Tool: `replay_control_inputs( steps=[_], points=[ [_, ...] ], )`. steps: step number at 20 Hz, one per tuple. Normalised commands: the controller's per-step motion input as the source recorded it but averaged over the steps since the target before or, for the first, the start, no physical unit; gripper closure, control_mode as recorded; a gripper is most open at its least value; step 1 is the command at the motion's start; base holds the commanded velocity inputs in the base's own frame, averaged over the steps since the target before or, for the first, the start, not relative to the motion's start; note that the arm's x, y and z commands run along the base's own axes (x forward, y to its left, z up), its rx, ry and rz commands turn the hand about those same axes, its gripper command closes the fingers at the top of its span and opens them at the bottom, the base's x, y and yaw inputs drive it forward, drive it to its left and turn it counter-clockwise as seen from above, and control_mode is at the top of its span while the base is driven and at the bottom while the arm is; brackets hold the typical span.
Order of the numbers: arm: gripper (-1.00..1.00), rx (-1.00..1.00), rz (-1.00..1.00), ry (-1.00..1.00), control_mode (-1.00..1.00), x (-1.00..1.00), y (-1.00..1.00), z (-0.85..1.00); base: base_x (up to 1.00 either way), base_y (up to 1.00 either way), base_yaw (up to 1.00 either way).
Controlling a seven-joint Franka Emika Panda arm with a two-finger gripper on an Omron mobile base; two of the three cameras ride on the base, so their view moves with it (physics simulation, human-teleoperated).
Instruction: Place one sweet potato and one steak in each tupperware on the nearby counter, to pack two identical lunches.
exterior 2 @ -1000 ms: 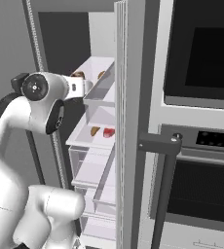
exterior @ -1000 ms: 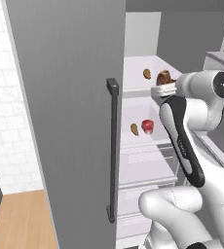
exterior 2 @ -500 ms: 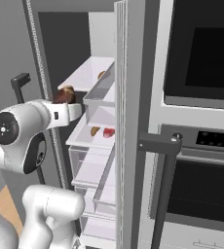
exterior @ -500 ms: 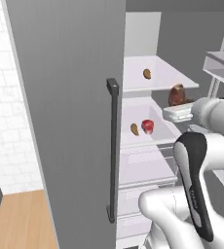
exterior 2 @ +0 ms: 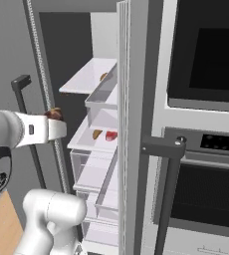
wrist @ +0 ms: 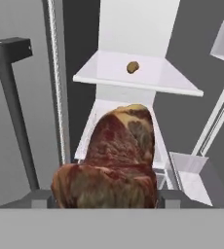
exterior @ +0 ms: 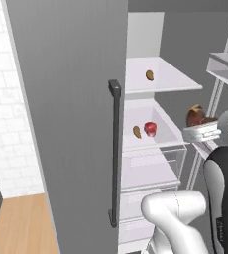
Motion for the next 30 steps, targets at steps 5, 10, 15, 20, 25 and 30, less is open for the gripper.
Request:
replay_control_inputs(
  steps=[5, 10, 15, 20, 25, 30],
  points=[
    [1.0, -0.18, 0.0, 0.35, -1.0, -0.91, 0.43, -0.67, 0.0, 0.0, 0.0],
    [1.0, -0.03, 0.0, 0.05, 1.0, -0.17, 0.06, -0.1, -0.79, 0.02, 0.0],
    [1.0, 0.0, 0.0, 0.0, 1.0, 0.0, 0.0, 0.0, -1.0, -0.02, -0.02],
    [1.0, 0.0, 0.0, 0.0, 1.0, 0.0, 0.0, 0.0, -1.0, -0.43, -0.24],
    [1.0, 0.0, 0.0, 0.0, 1.0, 0.0, 0.0, 0.0, -0.42, -0.98, -0.42],
    [1.0, 0.0, 0.0, 0.0, 1.0, 0.0, 0.0, 0.0, 0.23, -1.0, -0.34]
  ],
)
